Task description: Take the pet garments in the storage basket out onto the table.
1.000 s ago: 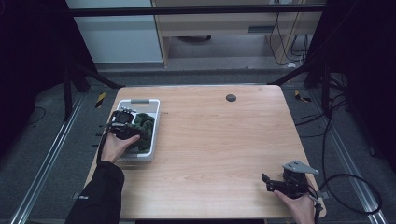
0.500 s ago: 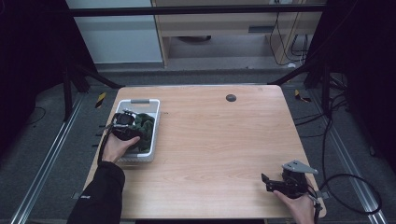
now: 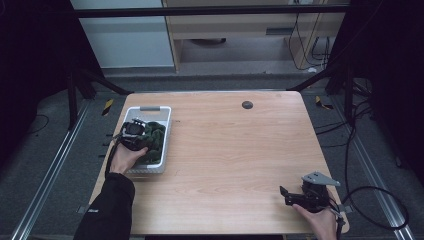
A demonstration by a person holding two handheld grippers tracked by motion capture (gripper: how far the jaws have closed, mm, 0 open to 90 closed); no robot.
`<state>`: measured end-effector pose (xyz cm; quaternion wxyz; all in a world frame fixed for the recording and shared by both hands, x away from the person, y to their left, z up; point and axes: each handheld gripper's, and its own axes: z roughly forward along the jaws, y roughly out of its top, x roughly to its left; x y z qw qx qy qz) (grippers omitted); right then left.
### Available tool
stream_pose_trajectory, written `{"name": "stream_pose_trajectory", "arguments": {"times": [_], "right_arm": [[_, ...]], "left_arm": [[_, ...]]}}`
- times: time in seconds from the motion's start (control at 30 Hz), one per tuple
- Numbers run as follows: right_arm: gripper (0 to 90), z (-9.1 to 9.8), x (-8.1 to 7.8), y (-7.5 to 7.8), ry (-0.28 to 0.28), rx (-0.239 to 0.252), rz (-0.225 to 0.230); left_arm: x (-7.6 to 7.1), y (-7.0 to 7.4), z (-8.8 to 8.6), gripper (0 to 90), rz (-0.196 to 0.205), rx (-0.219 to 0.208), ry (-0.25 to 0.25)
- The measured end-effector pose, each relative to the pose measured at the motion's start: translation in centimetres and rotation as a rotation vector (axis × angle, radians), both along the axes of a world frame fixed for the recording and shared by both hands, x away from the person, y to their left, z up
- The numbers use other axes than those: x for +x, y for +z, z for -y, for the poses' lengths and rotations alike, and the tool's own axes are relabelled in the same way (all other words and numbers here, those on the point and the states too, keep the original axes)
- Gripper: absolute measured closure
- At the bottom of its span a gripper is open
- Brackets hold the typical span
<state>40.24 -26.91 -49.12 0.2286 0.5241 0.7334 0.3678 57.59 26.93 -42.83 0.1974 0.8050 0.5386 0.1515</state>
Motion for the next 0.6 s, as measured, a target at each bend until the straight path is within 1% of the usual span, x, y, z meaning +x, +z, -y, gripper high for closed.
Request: {"name": "stream_pose_trajectory", "arguments": {"times": [0.07,0.13,0.23,0.3,0.37,0.47,0.6], "right_arm": [[7.8,0.0,0.0,0.0,0.001,-0.001,0.000],[7.8,-0.1,0.0,0.0,0.002,0.000,-0.001],[8.0,-0.1,0.0,0.0,0.005,0.011,-0.008],[8.0,-0.1,0.0,0.0,0.004,0.014,-0.010],[8.0,-0.1,0.0,0.0,0.005,0.007,-0.008],[8.0,-0.1,0.0,0.0,0.004,0.012,-0.010],[8.0,-0.1,0.0,0.0,0.010,-0.002,-0.003]], "left_arm": [[-0.1,0.1,-0.1,71.0,-0.002,-0.001,-0.001],[-0.2,0.3,-0.1,71.7,0.005,0.008,-0.003],[-0.5,0.7,-0.1,73.3,0.011,0.007,-0.011],[-0.7,1.0,-0.2,74.2,0.029,-0.004,-0.012],[-1.0,1.4,-0.2,75.0,0.043,-0.006,-0.015],[-1.4,2.2,-0.3,75.9,0.073,-0.009,-0.018],[-1.8,3.2,-0.5,76.2,0.099,-0.019,-0.025]]}}
